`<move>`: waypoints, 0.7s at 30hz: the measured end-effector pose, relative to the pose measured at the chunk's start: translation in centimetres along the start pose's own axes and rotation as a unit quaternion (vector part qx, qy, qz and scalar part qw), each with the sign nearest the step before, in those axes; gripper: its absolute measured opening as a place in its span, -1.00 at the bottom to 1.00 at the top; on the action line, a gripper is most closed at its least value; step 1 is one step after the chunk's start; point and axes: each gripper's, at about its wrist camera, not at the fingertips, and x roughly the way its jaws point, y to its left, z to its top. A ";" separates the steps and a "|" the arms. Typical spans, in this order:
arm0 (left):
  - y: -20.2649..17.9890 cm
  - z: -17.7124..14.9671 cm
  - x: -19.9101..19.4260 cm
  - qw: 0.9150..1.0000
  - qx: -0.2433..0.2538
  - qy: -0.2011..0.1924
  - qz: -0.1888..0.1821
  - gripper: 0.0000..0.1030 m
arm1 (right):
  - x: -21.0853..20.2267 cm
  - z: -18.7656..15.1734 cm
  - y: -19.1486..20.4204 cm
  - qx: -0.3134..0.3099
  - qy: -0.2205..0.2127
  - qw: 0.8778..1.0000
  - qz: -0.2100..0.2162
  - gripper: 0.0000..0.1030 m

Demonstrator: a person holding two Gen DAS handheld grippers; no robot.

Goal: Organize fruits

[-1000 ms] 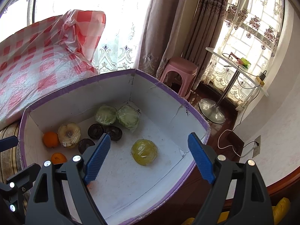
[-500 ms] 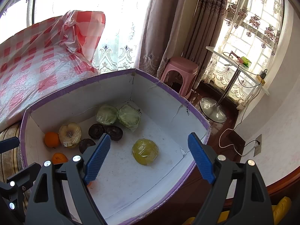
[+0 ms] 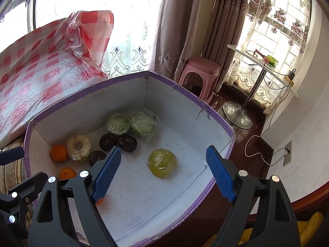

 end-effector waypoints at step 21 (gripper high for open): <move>-0.6 0.5 -0.8 1.000 0.001 -0.002 -0.010 0.91 | 0.0 0.4 -1.5 0.029 0.002 1.000 0.006 0.65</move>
